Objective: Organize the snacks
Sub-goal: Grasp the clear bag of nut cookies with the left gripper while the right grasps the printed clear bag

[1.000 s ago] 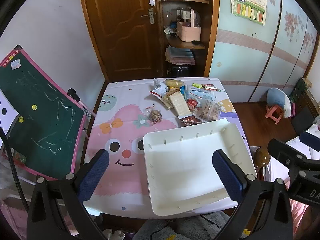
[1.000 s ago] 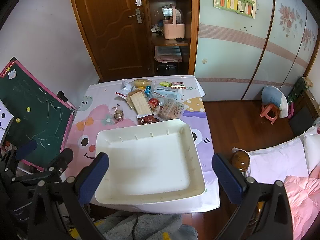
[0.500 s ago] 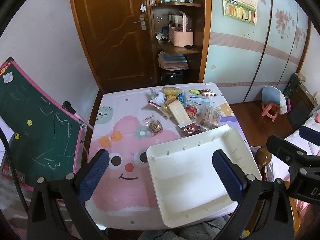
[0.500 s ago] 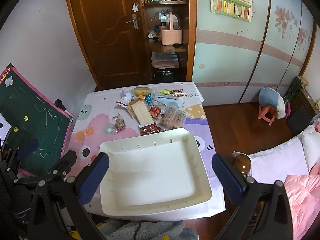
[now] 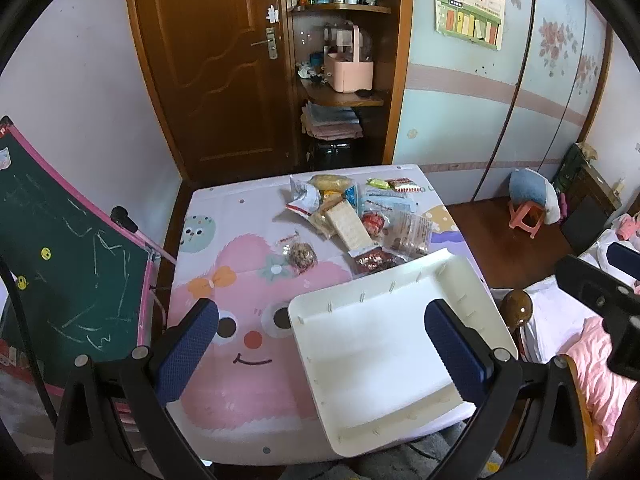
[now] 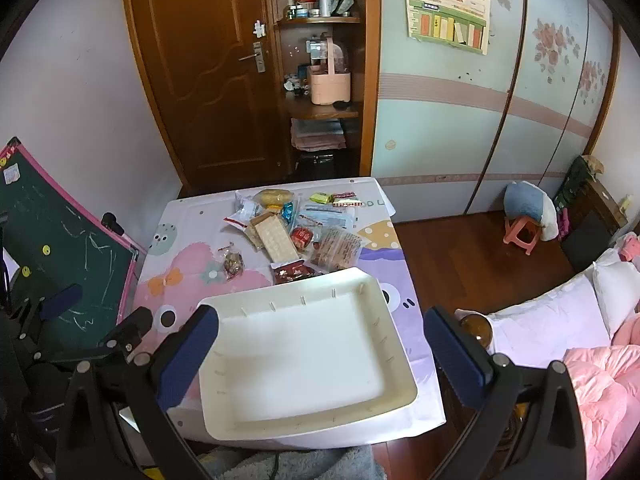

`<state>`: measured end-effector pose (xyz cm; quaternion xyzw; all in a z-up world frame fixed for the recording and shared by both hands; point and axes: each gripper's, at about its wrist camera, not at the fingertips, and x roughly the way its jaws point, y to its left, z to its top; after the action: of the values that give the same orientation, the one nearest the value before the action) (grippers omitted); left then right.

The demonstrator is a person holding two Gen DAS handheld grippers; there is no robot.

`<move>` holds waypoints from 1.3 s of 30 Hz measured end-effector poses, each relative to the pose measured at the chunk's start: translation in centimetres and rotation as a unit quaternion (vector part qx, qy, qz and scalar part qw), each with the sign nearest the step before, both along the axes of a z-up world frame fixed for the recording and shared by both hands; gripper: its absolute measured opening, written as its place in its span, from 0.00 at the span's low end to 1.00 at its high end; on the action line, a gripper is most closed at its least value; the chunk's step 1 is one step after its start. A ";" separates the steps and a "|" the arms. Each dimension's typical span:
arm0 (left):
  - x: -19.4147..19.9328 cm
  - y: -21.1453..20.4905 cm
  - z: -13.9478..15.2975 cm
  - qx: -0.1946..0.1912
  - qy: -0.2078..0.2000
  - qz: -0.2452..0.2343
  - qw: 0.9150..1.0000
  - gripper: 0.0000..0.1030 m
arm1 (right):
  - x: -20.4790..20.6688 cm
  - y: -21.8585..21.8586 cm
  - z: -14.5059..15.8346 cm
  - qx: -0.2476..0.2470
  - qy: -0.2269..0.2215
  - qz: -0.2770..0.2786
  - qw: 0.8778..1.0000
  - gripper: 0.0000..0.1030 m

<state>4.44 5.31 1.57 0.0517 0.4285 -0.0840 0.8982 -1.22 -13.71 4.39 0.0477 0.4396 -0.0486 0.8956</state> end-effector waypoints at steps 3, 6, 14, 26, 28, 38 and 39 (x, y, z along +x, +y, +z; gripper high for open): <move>1.0 0.4 0.1 0.003 -0.004 0.016 1.000 1.00 | 1.0 -0.8 -0.4 0.002 0.015 -0.001 1.000 1.00; 3.1 1.5 0.0 0.002 -0.003 0.047 0.999 1.00 | 2.3 -2.0 -0.9 0.013 0.023 0.003 1.000 1.00; 9.6 3.4 -1.5 0.022 0.008 0.096 0.995 1.00 | 9.4 -6.0 -4.0 0.043 0.052 0.010 0.998 1.00; 22.9 3.0 -14.7 0.017 0.165 0.153 0.974 1.00 | 24.2 -9.2 -16.4 0.097 0.178 0.032 0.979 1.00; 24.4 2.7 -17.1 0.013 0.186 0.161 0.969 1.00 | 25.9 -9.3 -19.0 0.091 0.200 0.026 0.975 1.00; 28.8 1.5 -26.3 0.015 0.241 0.207 0.948 1.00 | 30.2 -9.4 -29.3 0.127 0.263 -0.005 0.956 0.92; 29.0 1.5 -26.9 0.013 0.245 0.212 0.946 1.00 | 30.3 -9.1 -29.9 0.131 0.265 -0.004 0.955 0.92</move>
<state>33.41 6.80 -25.37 -0.0506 0.6372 0.1035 0.7620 29.06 -22.86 -25.47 0.1516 0.6634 -0.0051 0.7327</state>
